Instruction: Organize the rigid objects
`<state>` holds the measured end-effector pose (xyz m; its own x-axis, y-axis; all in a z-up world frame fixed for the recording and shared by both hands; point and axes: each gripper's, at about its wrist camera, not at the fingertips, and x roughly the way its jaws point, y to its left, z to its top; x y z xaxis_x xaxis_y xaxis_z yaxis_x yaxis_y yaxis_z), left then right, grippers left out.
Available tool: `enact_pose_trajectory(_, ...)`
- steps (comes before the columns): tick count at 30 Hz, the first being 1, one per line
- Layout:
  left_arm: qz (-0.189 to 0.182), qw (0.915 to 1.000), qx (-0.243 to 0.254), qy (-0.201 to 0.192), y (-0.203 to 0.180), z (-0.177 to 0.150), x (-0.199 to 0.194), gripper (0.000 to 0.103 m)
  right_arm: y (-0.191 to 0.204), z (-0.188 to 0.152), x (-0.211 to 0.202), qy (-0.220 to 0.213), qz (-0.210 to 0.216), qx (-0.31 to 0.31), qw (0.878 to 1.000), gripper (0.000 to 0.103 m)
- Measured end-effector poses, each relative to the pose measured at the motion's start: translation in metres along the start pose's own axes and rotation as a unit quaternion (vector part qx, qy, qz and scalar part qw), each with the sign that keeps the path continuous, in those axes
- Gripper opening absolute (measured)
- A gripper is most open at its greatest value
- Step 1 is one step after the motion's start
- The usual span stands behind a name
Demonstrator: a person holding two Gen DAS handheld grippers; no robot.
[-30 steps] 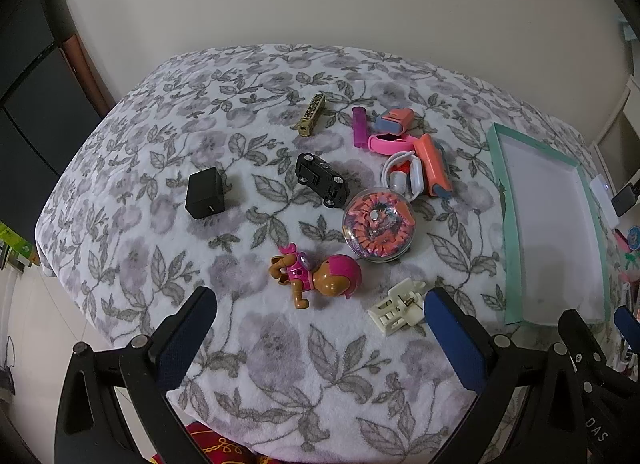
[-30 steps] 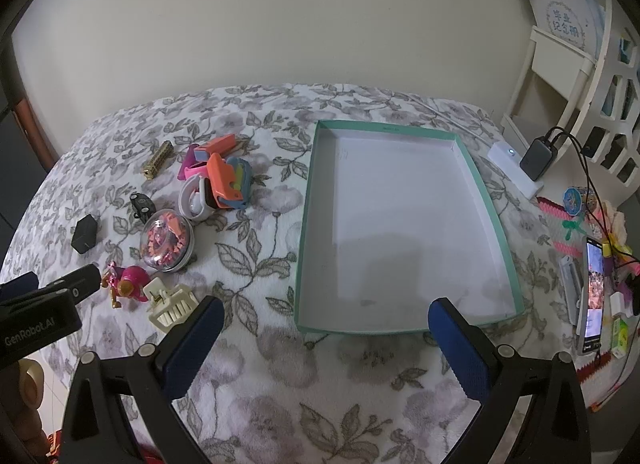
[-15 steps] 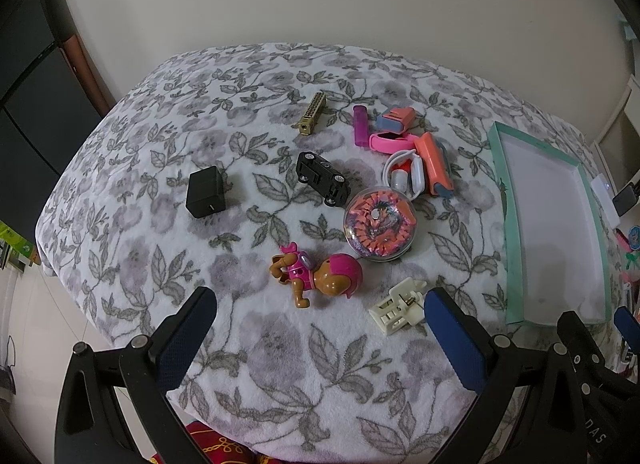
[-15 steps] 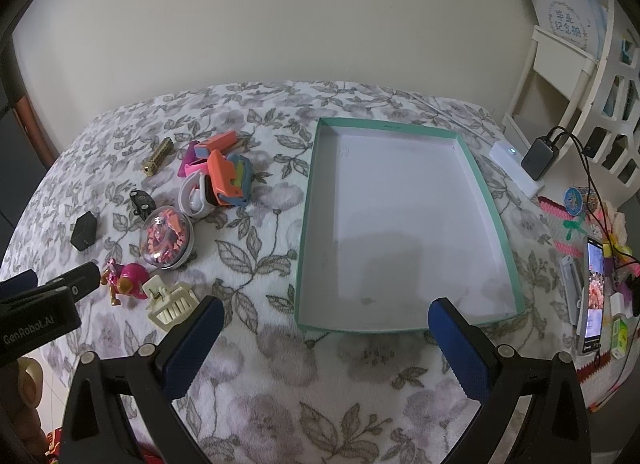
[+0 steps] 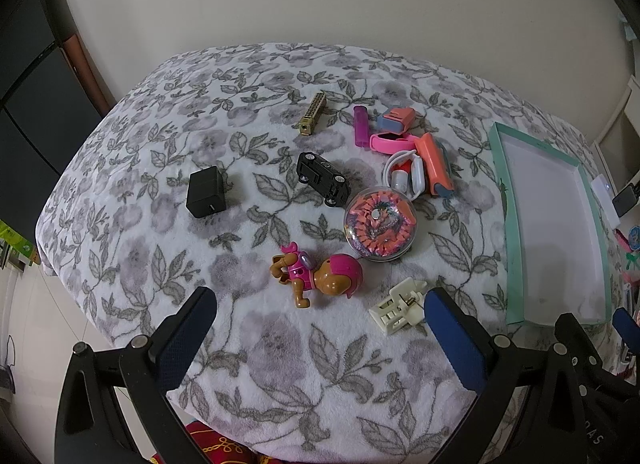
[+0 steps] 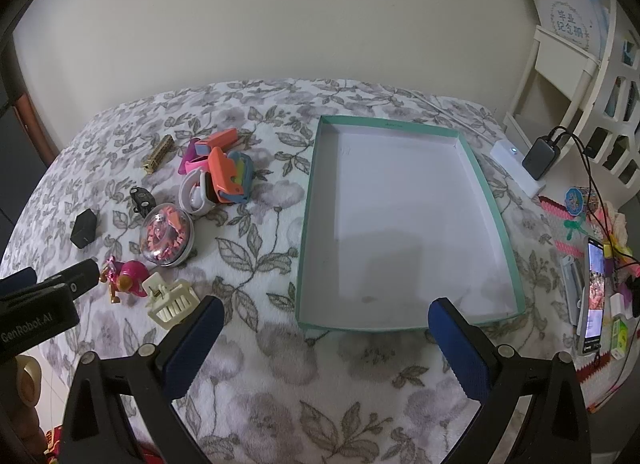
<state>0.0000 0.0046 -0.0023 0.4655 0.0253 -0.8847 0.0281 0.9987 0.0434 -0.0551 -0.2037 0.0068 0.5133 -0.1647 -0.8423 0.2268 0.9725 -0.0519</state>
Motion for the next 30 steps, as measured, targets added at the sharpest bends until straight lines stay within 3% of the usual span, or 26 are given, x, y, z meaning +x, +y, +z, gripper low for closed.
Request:
enact_pose_trajectory(7,-0.002,1.0000,-0.002,0.001,0.002,0.000,0.000,0.103,0.002,-0.001,-0.001,-0.002,0.000,-0.005,1.000,0.103)
enact_pose_trajectory(12,-0.005,0.9999,-0.010,0.003,0.011,0.007,-0.001,0.103,0.009,0.007,-0.005,0.001,0.036,0.001,0.999,0.103)
enact_pose_trajectory(21,0.005,0.9988,-0.049,-0.004,0.065,0.039,-0.004,0.103,0.057,0.033,-0.001,0.025,0.079,-0.044,0.996,0.103)
enact_pose_trajectory(30,-0.019,0.9949,-0.073,0.067,0.075,0.035,0.049,0.103,0.106,0.036,0.041,0.090,0.084,-0.098,0.988,0.103)
